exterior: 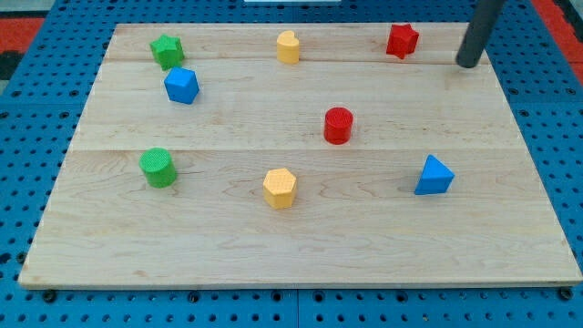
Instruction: Point your arm to the red star
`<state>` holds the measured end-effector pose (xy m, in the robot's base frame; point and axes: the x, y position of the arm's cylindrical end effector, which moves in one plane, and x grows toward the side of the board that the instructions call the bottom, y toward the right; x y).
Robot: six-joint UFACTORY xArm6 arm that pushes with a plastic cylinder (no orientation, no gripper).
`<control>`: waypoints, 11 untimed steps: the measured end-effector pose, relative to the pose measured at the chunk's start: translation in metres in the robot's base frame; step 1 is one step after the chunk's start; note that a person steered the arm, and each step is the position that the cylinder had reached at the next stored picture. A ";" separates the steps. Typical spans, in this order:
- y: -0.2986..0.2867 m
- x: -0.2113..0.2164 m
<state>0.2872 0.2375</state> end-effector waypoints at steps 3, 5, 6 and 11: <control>-0.020 0.000; -0.080 0.019; -0.104 0.033; 0.004 -0.019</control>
